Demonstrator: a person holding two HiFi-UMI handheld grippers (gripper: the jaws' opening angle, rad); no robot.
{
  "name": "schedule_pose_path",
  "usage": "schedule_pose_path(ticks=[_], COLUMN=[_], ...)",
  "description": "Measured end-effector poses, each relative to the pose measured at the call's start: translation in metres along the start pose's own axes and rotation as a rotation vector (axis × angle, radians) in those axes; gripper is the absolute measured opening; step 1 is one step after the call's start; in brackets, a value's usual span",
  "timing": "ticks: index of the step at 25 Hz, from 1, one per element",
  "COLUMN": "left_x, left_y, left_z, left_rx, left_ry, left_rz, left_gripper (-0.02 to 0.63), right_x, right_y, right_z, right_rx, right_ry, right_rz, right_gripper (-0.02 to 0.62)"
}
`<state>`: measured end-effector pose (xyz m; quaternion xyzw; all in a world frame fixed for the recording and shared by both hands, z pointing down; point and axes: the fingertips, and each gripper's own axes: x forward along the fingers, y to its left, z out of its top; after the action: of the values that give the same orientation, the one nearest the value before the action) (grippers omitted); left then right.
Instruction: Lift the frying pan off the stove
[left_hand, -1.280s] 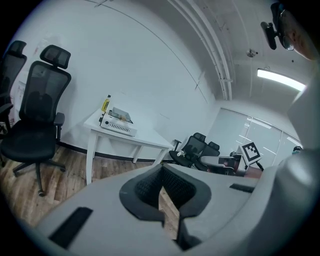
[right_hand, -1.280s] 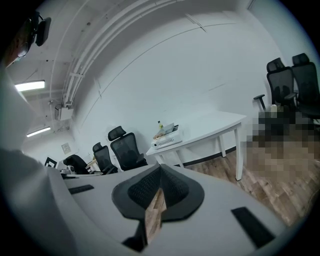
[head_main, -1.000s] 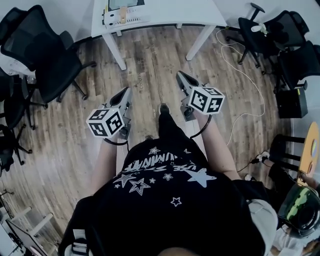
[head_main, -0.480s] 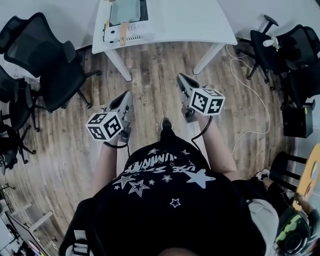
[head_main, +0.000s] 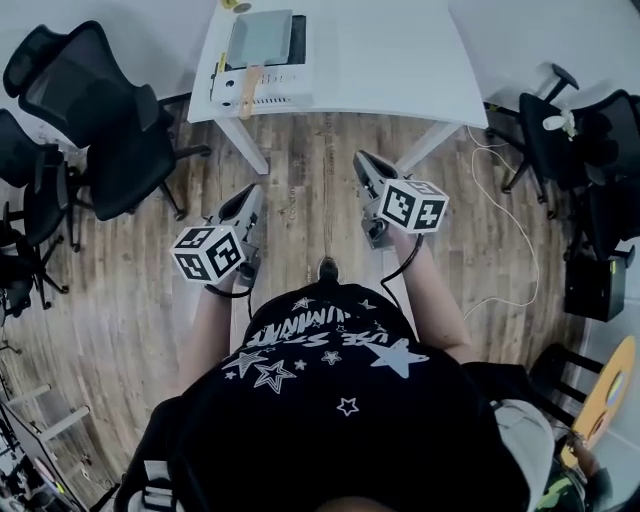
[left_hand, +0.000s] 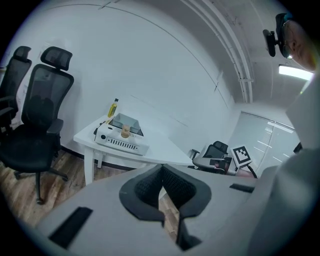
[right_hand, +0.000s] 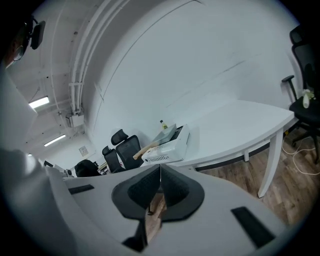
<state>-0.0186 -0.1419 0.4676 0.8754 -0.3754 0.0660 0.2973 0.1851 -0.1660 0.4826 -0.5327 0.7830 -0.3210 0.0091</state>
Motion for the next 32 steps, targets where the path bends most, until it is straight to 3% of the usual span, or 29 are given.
schedule_pose_path(ticks=[15, 32], left_x=[0.016, 0.065], left_y=[0.01, 0.083], left_z=[0.032, 0.076], left_rx=[-0.019, -0.077], left_ry=[-0.064, -0.053], left_rz=[0.103, 0.055], left_gripper=[0.008, 0.009], right_x=[0.05, 0.124], right_y=[0.003, 0.006], right_z=[0.018, 0.045], right_rx=[-0.03, -0.02], right_ry=[0.092, 0.091], right_rz=[0.145, 0.112], right_gripper=[0.009, 0.009])
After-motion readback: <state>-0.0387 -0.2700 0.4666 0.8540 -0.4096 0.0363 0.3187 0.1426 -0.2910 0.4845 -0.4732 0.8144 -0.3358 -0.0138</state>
